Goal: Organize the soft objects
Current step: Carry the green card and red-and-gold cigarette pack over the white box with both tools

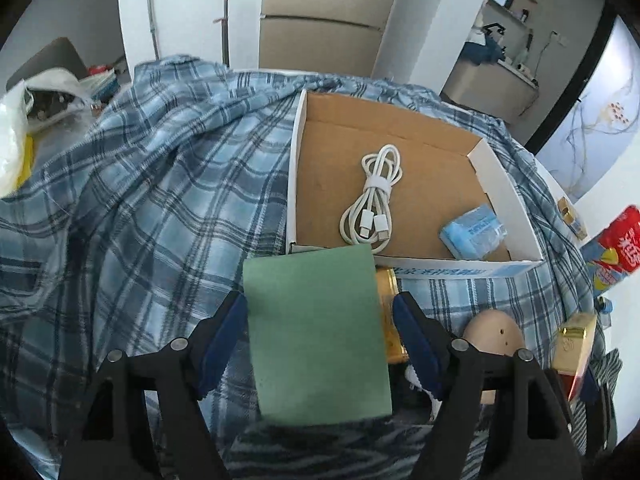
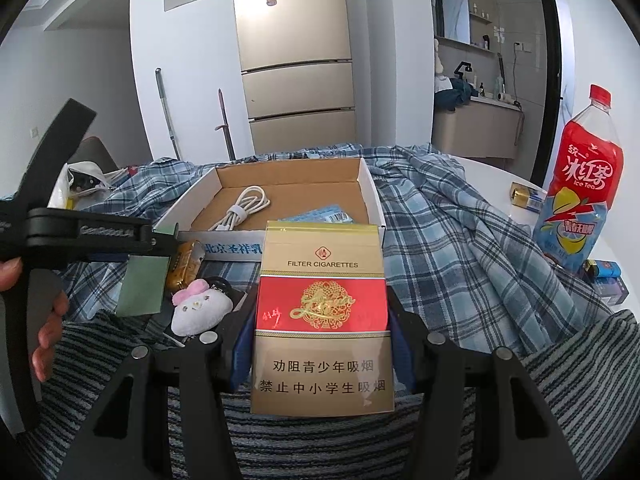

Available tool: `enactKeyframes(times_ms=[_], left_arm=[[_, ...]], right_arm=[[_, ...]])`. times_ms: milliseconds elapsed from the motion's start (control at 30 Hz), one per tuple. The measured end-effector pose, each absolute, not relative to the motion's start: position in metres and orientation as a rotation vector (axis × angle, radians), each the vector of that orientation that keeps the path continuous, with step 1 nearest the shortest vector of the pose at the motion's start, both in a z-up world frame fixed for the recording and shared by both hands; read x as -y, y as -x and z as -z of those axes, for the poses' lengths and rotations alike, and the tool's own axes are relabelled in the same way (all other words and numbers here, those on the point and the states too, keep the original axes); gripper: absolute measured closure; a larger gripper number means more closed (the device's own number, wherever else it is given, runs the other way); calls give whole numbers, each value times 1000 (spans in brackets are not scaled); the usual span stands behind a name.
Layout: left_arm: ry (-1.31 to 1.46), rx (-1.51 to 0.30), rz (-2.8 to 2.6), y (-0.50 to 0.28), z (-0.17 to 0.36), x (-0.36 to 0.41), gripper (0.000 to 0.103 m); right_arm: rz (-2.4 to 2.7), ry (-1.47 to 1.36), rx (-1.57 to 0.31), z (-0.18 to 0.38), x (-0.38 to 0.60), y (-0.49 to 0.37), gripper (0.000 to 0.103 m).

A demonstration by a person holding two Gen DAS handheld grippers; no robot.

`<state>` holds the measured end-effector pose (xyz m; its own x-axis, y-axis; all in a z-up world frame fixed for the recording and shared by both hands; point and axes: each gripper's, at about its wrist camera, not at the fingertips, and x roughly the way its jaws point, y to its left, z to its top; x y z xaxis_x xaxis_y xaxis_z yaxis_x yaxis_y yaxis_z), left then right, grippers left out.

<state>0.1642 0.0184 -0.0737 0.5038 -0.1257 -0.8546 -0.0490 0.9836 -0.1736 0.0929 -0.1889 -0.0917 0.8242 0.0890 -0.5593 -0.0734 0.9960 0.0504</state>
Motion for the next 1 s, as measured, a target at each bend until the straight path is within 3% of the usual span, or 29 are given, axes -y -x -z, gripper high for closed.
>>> enactKeyframes(times_ms=[167,233,433,700,1000], left_arm=[[188,-1041,29,-169,76,-18,26],[194,-1032,28,-168,74,-20,32],[170,-987,33,-152,63,-24,33],[105,-900,65,-118,18,-15,33],[81,-769,116,-111,-44,1,33]], right_arm=[[-85,-26,-596,92,189,-94,48],[-85,-27,-597,92,189,-95,48],[-85,-30,-603,94,190,-96,48],[-77,-24,-601,92,191,-95,48],[-125,-26,-566,31,204,-77,48]])
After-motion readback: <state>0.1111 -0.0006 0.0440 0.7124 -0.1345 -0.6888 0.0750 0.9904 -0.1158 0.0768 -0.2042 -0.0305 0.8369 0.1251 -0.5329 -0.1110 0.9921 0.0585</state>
